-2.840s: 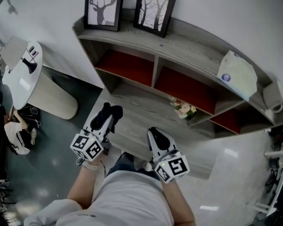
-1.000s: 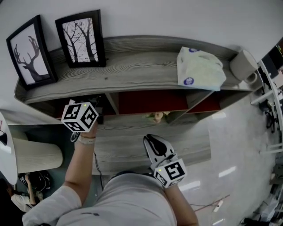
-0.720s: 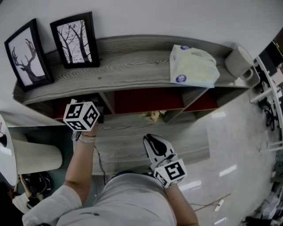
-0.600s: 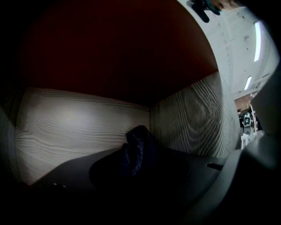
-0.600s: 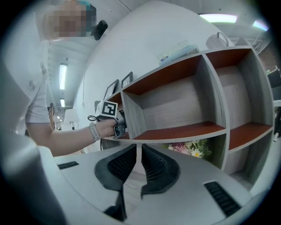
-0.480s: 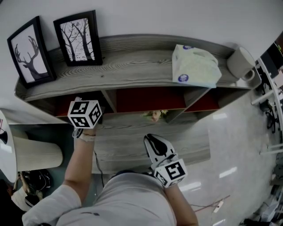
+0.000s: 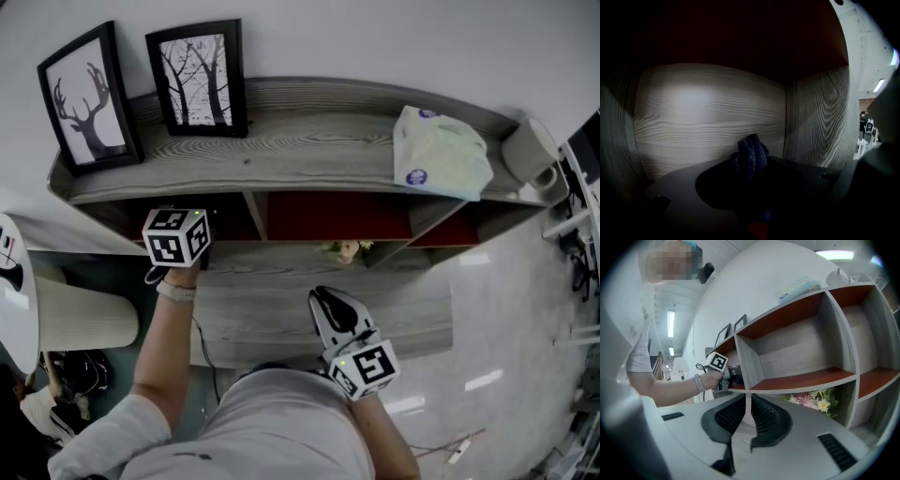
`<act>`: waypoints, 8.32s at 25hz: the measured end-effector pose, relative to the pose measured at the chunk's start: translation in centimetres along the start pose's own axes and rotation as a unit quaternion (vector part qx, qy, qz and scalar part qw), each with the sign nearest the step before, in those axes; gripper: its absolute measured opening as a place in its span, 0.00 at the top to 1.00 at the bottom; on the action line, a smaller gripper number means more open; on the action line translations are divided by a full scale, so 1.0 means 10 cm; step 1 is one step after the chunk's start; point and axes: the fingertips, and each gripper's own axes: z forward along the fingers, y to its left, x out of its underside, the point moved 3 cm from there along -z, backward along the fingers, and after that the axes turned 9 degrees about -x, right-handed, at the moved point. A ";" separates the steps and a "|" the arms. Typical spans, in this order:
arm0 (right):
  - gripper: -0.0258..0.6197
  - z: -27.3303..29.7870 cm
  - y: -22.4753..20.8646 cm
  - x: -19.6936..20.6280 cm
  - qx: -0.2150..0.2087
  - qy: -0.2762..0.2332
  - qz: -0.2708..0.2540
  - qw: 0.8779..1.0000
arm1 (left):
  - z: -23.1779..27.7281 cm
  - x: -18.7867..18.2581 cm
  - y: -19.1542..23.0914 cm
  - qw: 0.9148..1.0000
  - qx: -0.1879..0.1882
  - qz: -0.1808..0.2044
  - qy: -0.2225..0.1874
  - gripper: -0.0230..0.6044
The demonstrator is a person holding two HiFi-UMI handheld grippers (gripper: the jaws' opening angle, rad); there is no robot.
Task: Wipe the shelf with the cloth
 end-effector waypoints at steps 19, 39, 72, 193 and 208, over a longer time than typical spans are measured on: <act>0.89 0.28 0.10 0.04 -0.037 0.010 0.003 0.999 | -0.34 0.09 1.17 0.991 -0.122 -0.063 -0.002 0.70; 0.89 0.12 0.11 0.05 -0.023 0.007 0.005 1.000 | -0.42 -0.23 0.34 0.995 0.004 -0.079 -0.062 0.70; 0.89 -0.52 0.12 0.26 0.010 0.007 0.018 1.000 | -0.60 -0.11 -0.73 0.937 0.120 -0.317 -0.090 0.71; 0.89 0.40 0.32 0.23 -0.078 0.023 0.021 0.996 | -1.02 0.53 1.23 0.922 -0.302 0.223 0.090 0.77; 0.89 0.47 0.33 0.21 -0.091 0.023 0.023 0.995 | -0.98 0.20 1.22 0.844 -0.350 0.398 0.081 0.77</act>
